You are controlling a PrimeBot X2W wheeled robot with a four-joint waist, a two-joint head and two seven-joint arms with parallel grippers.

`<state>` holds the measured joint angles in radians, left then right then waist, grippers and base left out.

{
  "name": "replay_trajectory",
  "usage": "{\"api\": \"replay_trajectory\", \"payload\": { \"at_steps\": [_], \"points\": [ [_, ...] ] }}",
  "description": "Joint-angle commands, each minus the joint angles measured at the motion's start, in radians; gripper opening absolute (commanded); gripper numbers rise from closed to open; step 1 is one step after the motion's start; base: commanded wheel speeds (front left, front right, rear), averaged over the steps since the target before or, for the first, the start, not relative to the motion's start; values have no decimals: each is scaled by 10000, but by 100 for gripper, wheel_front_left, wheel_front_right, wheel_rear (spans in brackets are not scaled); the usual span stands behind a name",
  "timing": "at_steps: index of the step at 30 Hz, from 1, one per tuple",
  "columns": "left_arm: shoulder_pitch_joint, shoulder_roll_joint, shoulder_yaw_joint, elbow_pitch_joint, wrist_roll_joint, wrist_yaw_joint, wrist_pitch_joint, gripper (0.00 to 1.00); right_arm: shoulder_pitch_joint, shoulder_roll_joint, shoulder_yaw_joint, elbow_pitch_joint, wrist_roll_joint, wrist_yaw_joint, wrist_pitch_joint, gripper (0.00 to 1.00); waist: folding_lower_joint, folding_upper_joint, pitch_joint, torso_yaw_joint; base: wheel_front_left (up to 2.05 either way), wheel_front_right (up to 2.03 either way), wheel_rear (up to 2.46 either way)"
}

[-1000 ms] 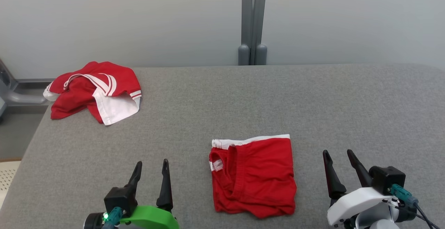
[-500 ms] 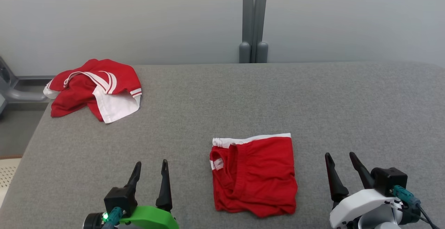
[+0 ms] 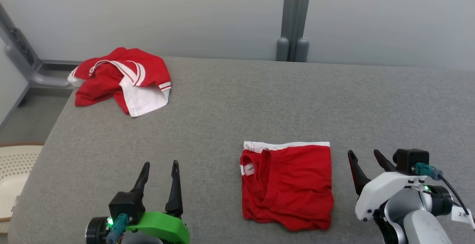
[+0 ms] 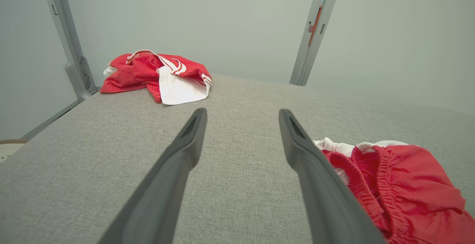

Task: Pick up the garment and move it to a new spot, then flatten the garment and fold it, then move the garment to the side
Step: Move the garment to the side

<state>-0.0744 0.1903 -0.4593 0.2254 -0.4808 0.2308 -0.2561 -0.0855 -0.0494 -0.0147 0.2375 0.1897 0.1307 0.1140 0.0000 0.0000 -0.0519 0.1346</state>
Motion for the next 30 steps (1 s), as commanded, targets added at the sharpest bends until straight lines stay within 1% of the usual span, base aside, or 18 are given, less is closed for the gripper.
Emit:
{"api": "replay_trajectory", "payload": {
  "at_steps": [1,6,8,11,13,14,18,19,20,21,22,27,30],
  "points": [
    [-196,80,0,-75,100,44,37,100,-209,-21,-88,112,-42,0,305,100,0,0,211,447,0,0,0],
    [-229,159,3,-248,105,135,145,100,-555,-21,-337,870,-40,0,1438,100,0,0,483,1168,0,0,0],
    [-206,183,30,-355,92,178,154,100,-676,-25,-484,1223,206,0,1692,100,0,0,590,1434,0,0,0],
    [-216,237,78,-484,86,241,169,100,-757,-24,-614,1752,211,0,1955,100,0,0,813,1757,0,0,0],
    [-237,258,112,-532,74,270,183,100,-858,-25,-674,2148,476,0,2104,100,0,0,933,1908,0,0,0],
    [-244,275,118,-561,63,283,189,100,-934,-27,-668,2329,391,0,2135,100,0,0,992,1960,0,0,0],
    [-266,332,142,-680,51,344,204,100,-1149,-21,-631,2945,586,0,2145,100,0,0,1119,1991,0,0,0],
    [-255,354,153,-709,50,351,212,100,-1199,-15,-582,3049,610,0,2124,82,0,0,1139,1953,0,0,0],
    [-268,372,140,-738,70,348,219,100,-1261,-6,-528,3163,656,0,2071,45,0,0,1162,1891,0,0,0],
    [-280,378,126,-762,80,349,247,100,-1316,-6,-457,3238,642,0,2052,45,0,0,1184,1817,0,0,0],
    [-300,386,104,-799,91,346,256,100,-1389,-4,-419,3293,578,0,1930,0,0,0,1214,1709,0,0,0],
    [-296,401,95,-1013,25,353,323,100,-2018,-58,-326,3246,241,-9,1036,0,0,0,1411,819,0,0,0],
    [-377,417,-4,-1148,60,294,395,100,-2284,-54,-543,3209,-134,-8,597,0,0,0,1565,44,0,0,0]
  ]
}}
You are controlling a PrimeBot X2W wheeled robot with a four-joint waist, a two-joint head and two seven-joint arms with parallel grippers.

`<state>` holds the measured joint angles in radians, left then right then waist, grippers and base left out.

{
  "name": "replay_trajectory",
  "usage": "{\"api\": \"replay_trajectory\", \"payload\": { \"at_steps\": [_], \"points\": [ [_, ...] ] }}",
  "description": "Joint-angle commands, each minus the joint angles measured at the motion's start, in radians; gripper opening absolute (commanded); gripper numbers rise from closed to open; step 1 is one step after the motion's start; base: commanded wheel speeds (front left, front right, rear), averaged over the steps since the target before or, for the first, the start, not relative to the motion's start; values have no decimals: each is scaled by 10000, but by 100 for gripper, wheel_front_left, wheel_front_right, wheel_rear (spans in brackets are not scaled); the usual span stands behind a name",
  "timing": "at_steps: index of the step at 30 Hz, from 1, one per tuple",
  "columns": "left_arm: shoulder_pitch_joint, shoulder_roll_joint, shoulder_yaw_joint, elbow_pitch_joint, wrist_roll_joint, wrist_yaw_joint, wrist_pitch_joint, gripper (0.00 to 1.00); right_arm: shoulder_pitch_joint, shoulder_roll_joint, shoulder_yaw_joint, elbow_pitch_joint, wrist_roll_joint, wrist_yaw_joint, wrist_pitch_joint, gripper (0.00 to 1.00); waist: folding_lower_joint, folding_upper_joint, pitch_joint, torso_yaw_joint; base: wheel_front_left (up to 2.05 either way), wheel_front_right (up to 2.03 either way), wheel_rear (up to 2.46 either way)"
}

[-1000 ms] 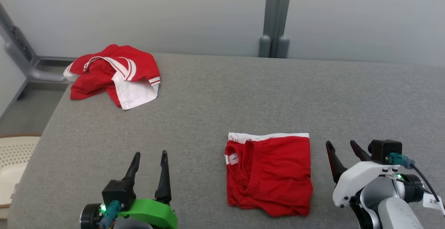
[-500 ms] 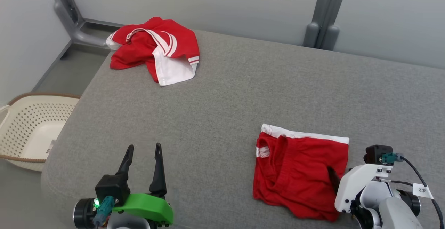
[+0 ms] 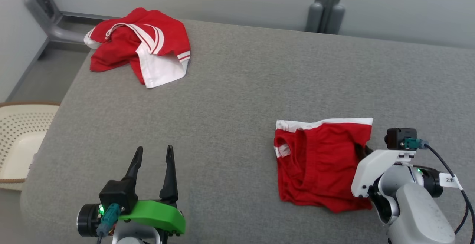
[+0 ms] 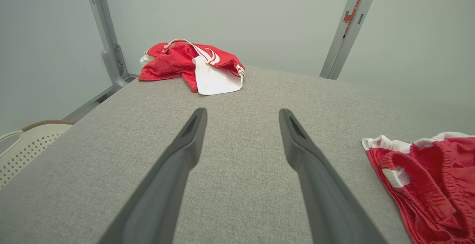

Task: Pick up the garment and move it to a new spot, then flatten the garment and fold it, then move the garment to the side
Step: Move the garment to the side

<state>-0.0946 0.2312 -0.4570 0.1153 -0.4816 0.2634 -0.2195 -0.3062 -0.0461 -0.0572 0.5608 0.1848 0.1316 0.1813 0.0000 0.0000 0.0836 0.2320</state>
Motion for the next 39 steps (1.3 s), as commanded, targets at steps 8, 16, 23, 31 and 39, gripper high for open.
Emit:
{"api": "replay_trajectory", "payload": {
  "at_steps": [8,16,23,31,39],
  "points": [
    [-692,48,-244,-336,288,-74,238,100,-667,-540,-1202,-306,-727,-18,-374,0,0,0,767,-3368,0,0,0],
    [-1421,-86,-762,-296,534,-330,617,100,-1090,-731,-1697,-569,-935,-18,-453,0,0,0,1301,-5268,0,0,0],
    [-1869,-139,-978,-208,653,-424,776,100,-1573,-748,-1529,-210,-1027,-18,-790,0,0,0,1544,-5518,0,0,0],
    [-1885,114,-847,-447,730,-205,916,100,-2548,-1533,-1214,590,-1598,-18,-1170,0,0,0,1915,-4535,0,0,0],
    [-1873,510,-670,-1000,843,14,1090,100,-4038,-2695,-1384,1657,-2015,-18,-1351,0,0,0,2527,-3662,0,0,0]
  ]
}}
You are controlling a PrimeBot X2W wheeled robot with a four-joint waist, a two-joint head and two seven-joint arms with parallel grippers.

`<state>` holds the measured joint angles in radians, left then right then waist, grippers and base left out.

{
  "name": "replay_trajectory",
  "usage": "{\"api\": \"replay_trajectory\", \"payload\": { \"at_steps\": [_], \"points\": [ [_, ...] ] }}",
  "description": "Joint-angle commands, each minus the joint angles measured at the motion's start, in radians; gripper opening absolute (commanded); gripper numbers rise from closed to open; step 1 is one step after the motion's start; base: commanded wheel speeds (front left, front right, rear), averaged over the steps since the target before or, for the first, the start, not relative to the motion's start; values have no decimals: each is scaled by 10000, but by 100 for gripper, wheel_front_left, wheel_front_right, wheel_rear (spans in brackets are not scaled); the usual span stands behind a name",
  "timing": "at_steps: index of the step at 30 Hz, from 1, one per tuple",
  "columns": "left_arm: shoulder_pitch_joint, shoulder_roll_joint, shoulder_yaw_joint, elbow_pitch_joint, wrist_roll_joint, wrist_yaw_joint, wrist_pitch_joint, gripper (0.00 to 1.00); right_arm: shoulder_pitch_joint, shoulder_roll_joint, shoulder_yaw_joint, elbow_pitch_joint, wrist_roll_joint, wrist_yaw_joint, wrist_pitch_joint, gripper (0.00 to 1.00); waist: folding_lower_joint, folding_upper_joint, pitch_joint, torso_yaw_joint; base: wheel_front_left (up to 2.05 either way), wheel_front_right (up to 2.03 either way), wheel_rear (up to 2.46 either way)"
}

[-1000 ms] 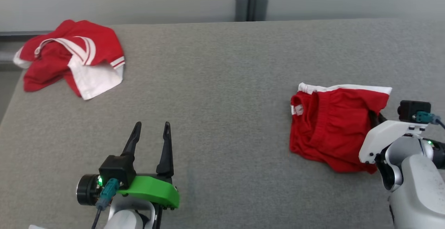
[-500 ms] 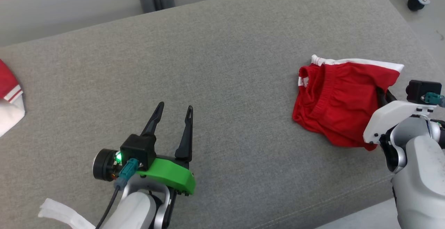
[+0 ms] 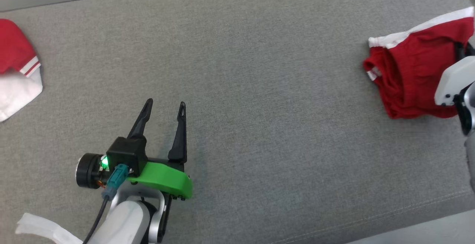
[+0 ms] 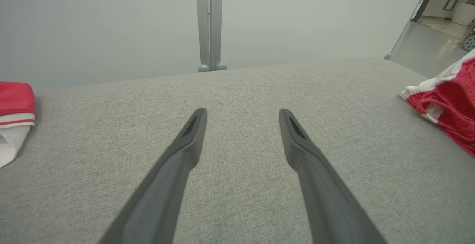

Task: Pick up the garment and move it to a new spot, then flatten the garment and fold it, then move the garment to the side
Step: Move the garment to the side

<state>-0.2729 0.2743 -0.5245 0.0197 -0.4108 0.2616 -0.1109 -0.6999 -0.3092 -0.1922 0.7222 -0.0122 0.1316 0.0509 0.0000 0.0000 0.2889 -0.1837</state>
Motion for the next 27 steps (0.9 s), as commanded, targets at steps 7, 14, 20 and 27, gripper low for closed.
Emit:
{"api": "replay_trajectory", "payload": {
  "at_steps": [7,14,20,27],
  "points": [
    [-254,221,-30,-431,214,88,175,100,-1091,-1253,-505,1095,-618,-18,-349,0,0,0,1039,983,0,0,0],
    [-236,334,-40,-592,215,187,264,100,-1543,-1712,-1436,1588,-1710,-18,-1479,100,0,0,1247,1075,0,0,0],
    [-173,228,-58,-383,64,177,179,100,-1823,-1034,-1403,1898,-1989,-18,-2234,100,0,0,904,977,0,0,0],
    [-99,0,57,194,-236,65,-218,100,-1478,-271,-505,1946,-1667,-18,-2549,100,0,0,-99,1068,0,0,0]
  ]
}}
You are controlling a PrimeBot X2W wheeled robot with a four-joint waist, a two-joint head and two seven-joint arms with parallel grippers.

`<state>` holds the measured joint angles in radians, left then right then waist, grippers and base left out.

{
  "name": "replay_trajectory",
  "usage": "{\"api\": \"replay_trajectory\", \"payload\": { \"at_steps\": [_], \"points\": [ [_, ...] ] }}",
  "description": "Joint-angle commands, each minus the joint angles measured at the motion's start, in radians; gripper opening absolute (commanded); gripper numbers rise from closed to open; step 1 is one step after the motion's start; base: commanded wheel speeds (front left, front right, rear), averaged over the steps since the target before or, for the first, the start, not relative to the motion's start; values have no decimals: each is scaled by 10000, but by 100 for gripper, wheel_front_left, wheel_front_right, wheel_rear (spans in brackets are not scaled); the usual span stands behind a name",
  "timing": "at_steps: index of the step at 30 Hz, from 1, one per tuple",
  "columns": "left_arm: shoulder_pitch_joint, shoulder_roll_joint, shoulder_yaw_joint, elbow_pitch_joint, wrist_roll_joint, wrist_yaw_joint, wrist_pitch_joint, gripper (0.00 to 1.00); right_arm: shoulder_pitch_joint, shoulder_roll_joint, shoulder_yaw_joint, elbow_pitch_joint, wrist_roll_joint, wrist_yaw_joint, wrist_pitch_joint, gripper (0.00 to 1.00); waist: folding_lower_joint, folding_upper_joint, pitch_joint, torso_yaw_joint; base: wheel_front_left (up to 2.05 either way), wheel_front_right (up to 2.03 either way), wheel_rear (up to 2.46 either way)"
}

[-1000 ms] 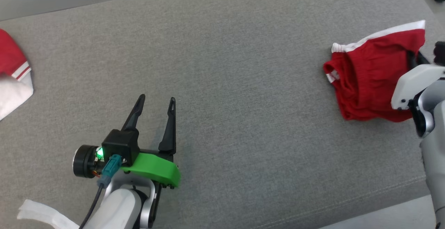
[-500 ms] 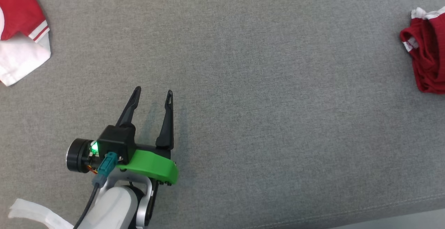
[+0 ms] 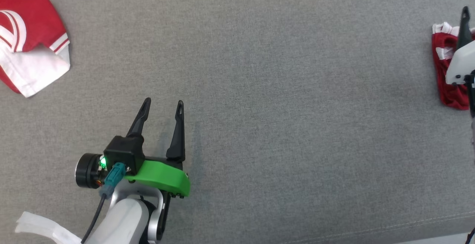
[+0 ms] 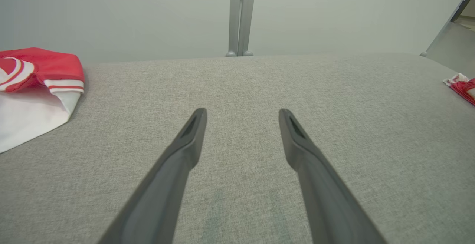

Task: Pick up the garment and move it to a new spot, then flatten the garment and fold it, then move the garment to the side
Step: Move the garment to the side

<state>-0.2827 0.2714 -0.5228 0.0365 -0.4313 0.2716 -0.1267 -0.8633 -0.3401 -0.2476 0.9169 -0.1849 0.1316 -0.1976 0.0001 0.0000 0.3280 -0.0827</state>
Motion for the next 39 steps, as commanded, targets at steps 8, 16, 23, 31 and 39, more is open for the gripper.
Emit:
{"api": "replay_trajectory", "payload": {
  "at_steps": [8,16,23,31,39],
  "points": [
    [419,-384,321,1058,-644,-248,-843,100,1040,861,1233,-444,1093,-18,-31,100,-1,0,-1989,477,0,0,0],
    [1110,-799,507,1829,-1033,-510,-1257,100,2968,1908,1842,-1830,2376,-18,31,100,-1,0,-3272,1076,0,0,0],
    [1834,-848,845,2054,-914,-574,-1388,100,5382,2765,1777,-3651,2409,-18,-95,100,-1,0,-3759,1413,0,0,0],
    [2564,-953,1199,2167,-696,-702,-1385,100,7943,2869,2568,-5745,3553,-18,199,100,-1,0,-4066,1518,0,0,0],
    [2702,-1124,1426,2329,-494,-900,-1388,100,8878,2876,2674,-6598,4023,-16,359,100,-1,0,-4209,1350,0,0,0]
  ]
}}
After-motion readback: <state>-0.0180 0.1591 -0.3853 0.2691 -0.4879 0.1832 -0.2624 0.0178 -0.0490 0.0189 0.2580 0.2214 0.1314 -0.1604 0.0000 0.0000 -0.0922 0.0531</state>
